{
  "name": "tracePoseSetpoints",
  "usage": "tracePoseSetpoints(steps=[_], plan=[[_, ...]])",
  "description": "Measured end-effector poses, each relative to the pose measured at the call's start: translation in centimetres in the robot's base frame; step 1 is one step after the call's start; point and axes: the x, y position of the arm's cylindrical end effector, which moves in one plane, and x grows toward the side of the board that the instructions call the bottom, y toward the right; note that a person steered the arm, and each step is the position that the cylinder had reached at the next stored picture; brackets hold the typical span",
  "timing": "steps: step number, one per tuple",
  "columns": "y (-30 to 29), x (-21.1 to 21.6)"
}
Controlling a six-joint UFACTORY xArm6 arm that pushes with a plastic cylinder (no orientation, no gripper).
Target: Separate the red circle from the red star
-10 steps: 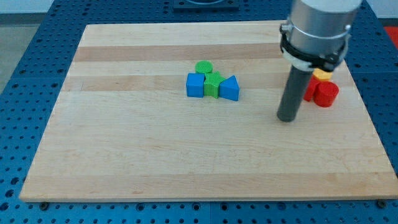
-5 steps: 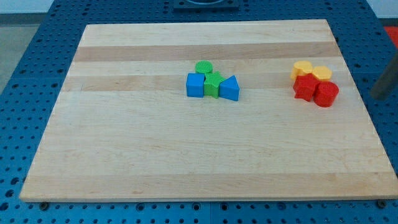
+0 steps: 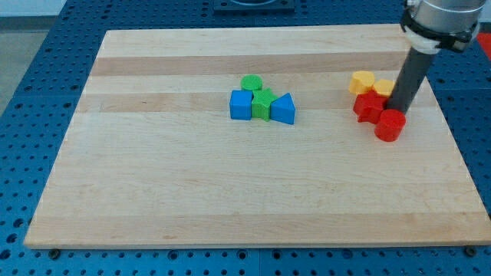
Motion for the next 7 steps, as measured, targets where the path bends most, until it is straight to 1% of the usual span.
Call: tracePoseSetpoints(steps=[2, 4, 6, 7], plan=[[-1.9, -0.3], [2.7, -0.5], [2.5, -2.2], [2.5, -1.6]])
